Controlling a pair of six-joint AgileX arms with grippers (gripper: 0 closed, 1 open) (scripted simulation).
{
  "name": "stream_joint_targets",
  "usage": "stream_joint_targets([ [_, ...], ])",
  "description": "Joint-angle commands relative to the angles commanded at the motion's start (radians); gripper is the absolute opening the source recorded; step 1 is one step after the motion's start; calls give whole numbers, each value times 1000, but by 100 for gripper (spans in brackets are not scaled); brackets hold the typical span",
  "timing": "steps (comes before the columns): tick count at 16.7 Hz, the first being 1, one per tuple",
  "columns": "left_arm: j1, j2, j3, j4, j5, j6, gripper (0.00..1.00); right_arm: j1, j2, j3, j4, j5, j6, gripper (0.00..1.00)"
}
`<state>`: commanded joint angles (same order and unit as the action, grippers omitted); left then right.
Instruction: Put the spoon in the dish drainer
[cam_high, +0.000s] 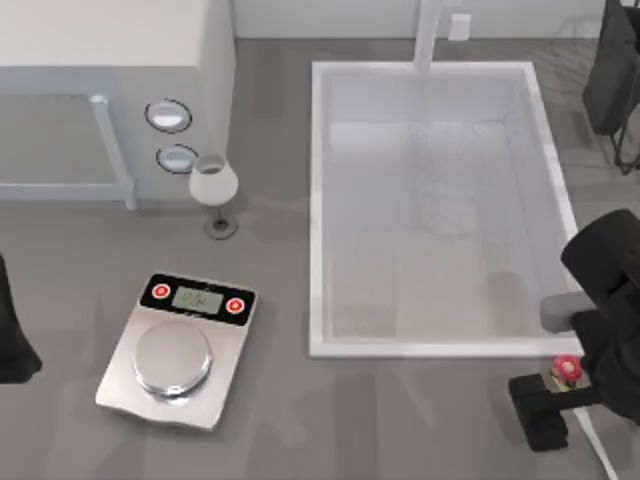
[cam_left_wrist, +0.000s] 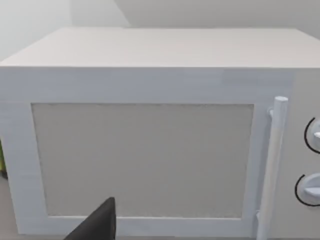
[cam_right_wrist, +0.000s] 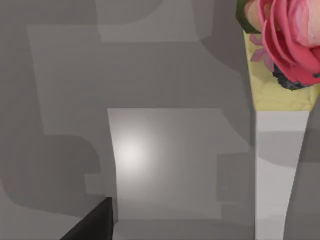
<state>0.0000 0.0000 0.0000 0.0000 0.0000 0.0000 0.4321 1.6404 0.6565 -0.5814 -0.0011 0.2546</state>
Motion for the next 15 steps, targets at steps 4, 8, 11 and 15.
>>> stream_joint_targets([
  [4, 0, 0, 0, 0, 0, 0, 100, 0, 0, 0, 0, 0, 0, 92],
  [8, 0, 0, 0, 0, 0, 0, 100, 0, 0, 0, 0, 0, 0, 62],
  [11, 0, 0, 0, 0, 0, 0, 100, 0, 0, 0, 0, 0, 0, 40],
  [15, 0, 0, 0, 0, 0, 0, 100, 0, 0, 0, 0, 0, 0, 10],
])
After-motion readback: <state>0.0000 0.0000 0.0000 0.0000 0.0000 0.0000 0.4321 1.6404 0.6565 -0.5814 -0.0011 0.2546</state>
